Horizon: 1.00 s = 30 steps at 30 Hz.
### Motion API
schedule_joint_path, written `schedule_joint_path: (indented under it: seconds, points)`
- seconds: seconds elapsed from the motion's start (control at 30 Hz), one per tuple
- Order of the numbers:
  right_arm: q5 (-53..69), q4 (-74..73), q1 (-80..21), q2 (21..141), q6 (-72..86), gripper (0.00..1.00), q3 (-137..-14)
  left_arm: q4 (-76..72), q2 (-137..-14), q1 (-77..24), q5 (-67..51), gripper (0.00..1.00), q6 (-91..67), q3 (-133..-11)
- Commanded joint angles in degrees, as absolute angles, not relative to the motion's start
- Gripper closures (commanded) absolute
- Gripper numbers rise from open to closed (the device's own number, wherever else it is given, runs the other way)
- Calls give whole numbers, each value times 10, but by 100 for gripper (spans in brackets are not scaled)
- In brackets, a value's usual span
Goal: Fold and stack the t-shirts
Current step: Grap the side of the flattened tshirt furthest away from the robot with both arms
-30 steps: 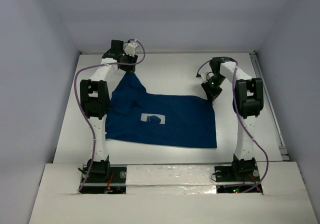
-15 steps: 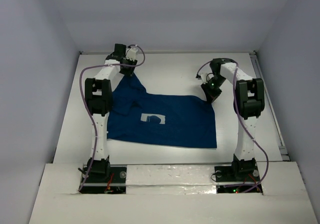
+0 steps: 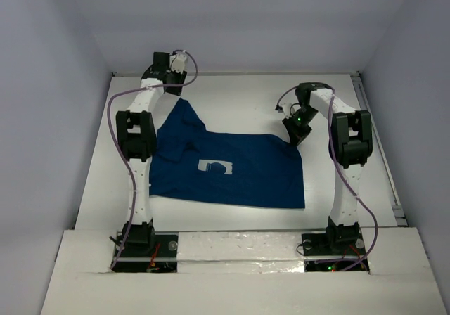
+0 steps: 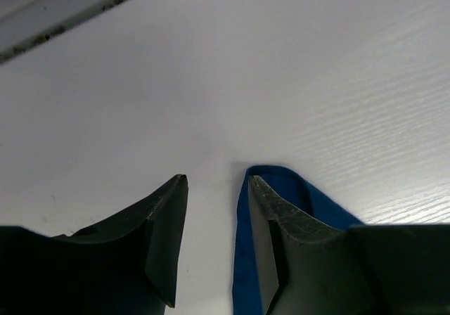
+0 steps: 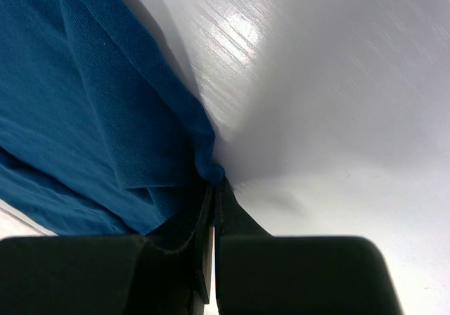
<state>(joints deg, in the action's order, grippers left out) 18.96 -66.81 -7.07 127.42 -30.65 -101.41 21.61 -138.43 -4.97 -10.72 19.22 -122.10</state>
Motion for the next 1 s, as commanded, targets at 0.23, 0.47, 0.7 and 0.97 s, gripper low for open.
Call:
schedule_joint_path:
  seconds: [0.23,0.47,0.7,0.97]
  points:
    - [204,-655,-67,1255,-316,100,-1014,298,-1448,-41,-196,60,209,-1332]
    - [205,-654,-67,1255,-314,100,-1016,332,-1457,-36,-195,60,214,-1333]
    - [206,-648,-67,1252,-310,100,-1013,346,-1460,-36,-199,61,217,-1338]
    - [206,-650,-67,1253,-309,100,-1015,362,-1449,-36,-200,97,229,-1317]
